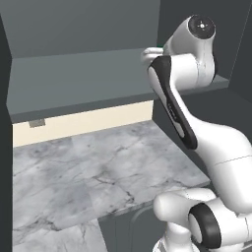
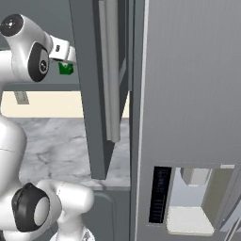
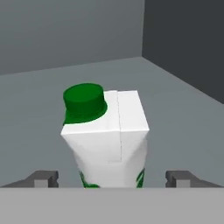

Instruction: Pick the milk from the counter and place it in the open cabinet.

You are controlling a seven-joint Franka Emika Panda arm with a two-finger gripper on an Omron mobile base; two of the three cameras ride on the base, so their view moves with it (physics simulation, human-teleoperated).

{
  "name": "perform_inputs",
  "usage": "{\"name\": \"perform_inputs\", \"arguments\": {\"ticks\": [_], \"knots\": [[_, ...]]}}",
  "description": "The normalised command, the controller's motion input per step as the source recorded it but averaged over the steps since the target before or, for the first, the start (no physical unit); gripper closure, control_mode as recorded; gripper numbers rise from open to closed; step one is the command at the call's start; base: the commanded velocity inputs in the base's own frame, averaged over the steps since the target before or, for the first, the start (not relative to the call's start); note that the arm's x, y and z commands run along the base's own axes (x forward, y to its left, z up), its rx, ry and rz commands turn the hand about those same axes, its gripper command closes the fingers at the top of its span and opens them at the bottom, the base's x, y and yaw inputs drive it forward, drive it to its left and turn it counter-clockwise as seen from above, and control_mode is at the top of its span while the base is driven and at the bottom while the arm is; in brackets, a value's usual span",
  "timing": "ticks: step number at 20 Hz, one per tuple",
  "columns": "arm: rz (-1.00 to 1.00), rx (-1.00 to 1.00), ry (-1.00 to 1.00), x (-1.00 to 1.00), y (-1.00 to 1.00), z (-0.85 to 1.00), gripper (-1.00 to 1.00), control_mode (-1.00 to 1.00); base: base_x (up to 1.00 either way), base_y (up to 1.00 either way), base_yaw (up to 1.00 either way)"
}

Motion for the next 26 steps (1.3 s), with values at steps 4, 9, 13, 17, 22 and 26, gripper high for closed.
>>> {"name": "perform_inputs", "arguments": {"ticks": [4,9,13,17,22,26], "knots": [[0.01,0.02,0.00,-0.81,0.00,0.04,-1.00,-1.00,0.00,0.00,0.00],[0.00,0.02,0.00,-0.85,0.00,0.05,-1.00,-1.00,0.00,0.00,0.00],[0.00,0.02,0.00,-0.91,0.00,0.00,-1.00,-1.00,0.00,0.00,0.00],[0.00,0.02,0.00,-0.94,0.00,0.00,-1.00,-1.00,0.00,0.00,0.00],[0.00,0.01,0.02,-1.00,0.00,-0.02,-1.00,-1.00,0.00,0.00,0.00],[0.00,0.00,0.11,-0.67,0.00,-0.23,-1.00,-1.00,0.00,0.00,0.00]]}}
